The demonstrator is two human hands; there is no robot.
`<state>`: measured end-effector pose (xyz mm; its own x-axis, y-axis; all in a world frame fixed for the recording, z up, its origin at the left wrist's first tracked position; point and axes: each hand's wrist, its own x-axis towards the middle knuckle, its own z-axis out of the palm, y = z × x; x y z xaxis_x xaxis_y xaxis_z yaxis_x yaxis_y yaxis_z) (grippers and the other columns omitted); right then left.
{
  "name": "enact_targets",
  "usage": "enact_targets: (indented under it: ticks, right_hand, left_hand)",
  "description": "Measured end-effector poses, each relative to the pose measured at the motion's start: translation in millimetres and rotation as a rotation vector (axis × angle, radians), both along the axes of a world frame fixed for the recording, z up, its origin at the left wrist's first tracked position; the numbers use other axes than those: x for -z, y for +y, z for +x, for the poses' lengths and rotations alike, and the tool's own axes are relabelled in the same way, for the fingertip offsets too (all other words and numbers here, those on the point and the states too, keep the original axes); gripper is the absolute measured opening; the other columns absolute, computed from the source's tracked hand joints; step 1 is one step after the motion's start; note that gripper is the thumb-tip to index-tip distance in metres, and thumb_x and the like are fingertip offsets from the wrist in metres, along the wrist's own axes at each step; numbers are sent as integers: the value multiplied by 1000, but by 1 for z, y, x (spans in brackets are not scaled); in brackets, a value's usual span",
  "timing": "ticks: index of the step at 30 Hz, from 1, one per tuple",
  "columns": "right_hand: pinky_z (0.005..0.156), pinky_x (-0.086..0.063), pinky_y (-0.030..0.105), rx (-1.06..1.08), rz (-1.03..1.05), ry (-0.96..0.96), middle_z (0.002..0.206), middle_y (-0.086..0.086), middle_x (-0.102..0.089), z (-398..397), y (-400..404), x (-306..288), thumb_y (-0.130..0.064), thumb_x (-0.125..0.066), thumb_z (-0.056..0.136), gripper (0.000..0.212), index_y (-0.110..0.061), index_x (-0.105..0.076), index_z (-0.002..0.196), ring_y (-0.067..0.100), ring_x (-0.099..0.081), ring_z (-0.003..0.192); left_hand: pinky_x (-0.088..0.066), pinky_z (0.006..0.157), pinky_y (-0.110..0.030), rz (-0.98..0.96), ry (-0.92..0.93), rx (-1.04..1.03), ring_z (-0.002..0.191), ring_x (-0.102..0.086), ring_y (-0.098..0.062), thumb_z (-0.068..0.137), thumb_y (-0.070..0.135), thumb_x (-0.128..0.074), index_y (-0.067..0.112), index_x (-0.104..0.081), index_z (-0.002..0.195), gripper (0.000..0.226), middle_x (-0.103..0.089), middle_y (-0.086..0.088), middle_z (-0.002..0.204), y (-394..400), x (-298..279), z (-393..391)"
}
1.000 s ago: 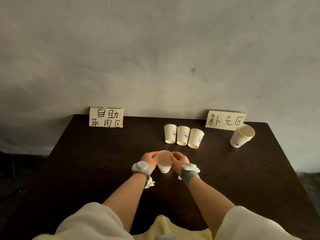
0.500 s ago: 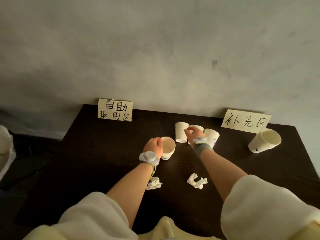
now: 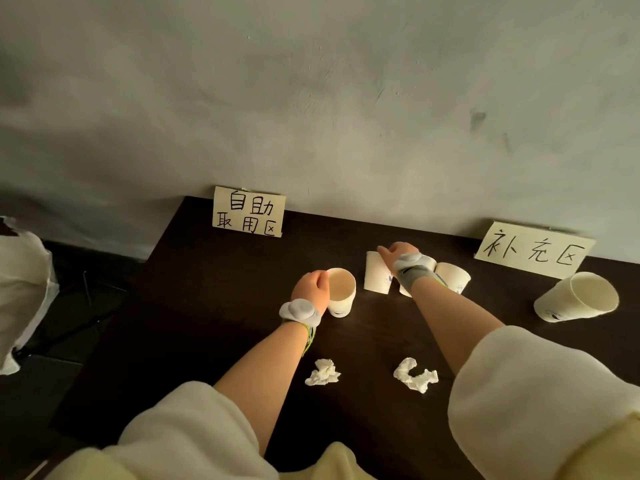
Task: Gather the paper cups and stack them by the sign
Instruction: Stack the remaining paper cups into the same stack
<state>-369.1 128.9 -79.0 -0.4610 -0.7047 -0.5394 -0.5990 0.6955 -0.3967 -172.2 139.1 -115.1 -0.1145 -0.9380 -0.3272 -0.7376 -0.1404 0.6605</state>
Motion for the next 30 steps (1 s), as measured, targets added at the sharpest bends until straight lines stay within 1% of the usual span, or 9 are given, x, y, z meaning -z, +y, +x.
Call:
enact_targets:
  ticks: [3, 6, 10, 14, 17, 19, 23, 27, 30]
  right_hand:
    - [67, -40, 27, 14, -49, -33, 87, 8, -64, 2, 7, 2, -44, -43, 95, 43, -9, -65, 107, 26, -60, 83]
    - [54, -33, 22, -25, -29, 4, 86, 4, -60, 7, 25, -3, -37, -50, 92, 27, -16, -62, 103, 22, -56, 80]
    - [62, -38, 24, 23, -43, -38, 84, 4, -58, 19, 54, 4, -30, -56, 85, 10, -21, -53, 83, 24, -60, 81]
    - [81, -49, 36, 140, -89, -79, 82, 7, -63, 32, 85, 16, -29, -59, 80, 25, -23, -39, 65, 30, -67, 86]
    - [83, -52, 38, 268, -184, -151, 85, 9, -65, 41, 105, 27, -26, -64, 80, 25, -23, -42, 69, 33, -68, 87]
    - [85, -56, 42, 334, -224, -206, 92, 8, -69, 45, 116, 29, -27, -66, 79, 16, -21, -52, 87, 33, -69, 88]
    - [85, -56, 40, 371, -303, -238, 106, 4, -70, 41, 122, 17, -33, -59, 87, 38, -27, -56, 124, 28, -67, 92]
    - [62, -40, 22, 361, -316, -181, 94, -1, -66, 34, 121, -32, -44, -47, 92, 16, -39, -58, 102, 21, -59, 78]
    - [67, -54, 30, 308, -315, -181, 70, -3, -65, 29, 107, -37, -62, -51, 75, 35, -37, -66, 94, 17, -61, 62]
  left_hand:
    - [-51, 90, -40, -6, -4, 10, 103, -62, -26, 100, 35, -33, 11, -64, 111, 40, -65, -9, 111, 4, 1, 4]
    - [-51, 87, -37, 7, -8, 11, 101, -63, -25, 100, 35, -33, 11, -64, 108, 40, -65, -10, 109, 15, -1, 10]
    - [-51, 89, -38, 29, -13, 18, 102, -62, -26, 100, 36, -31, 12, -63, 111, 42, -65, -10, 111, 32, -1, 17]
    - [-48, 90, -38, 69, 3, 34, 105, -61, -29, 100, 36, -31, 12, -62, 114, 42, -64, -12, 115, 50, -4, 21]
    - [-49, 93, -39, 134, 31, 31, 106, -60, -33, 99, 36, -30, 13, -61, 116, 41, -63, -14, 117, 56, -5, 23]
    - [-51, 96, -43, 210, 73, 5, 106, -61, -34, 97, 40, -29, 17, -58, 119, 43, -61, -14, 121, 61, -7, 24]
    - [-56, 87, -41, 355, 197, -106, 116, -56, -36, 100, 40, -29, 14, -47, 136, 48, -51, -16, 133, 69, -20, 21]
    - [-50, 99, -45, 354, 243, -144, 122, -52, -36, 97, 50, -28, 14, -47, 135, 56, -51, -16, 136, 68, -27, 21]
    - [-41, 108, -48, 319, 301, -170, 127, -50, -33, 97, 50, -28, 15, -52, 133, 56, -52, -13, 139, 62, -36, 21]
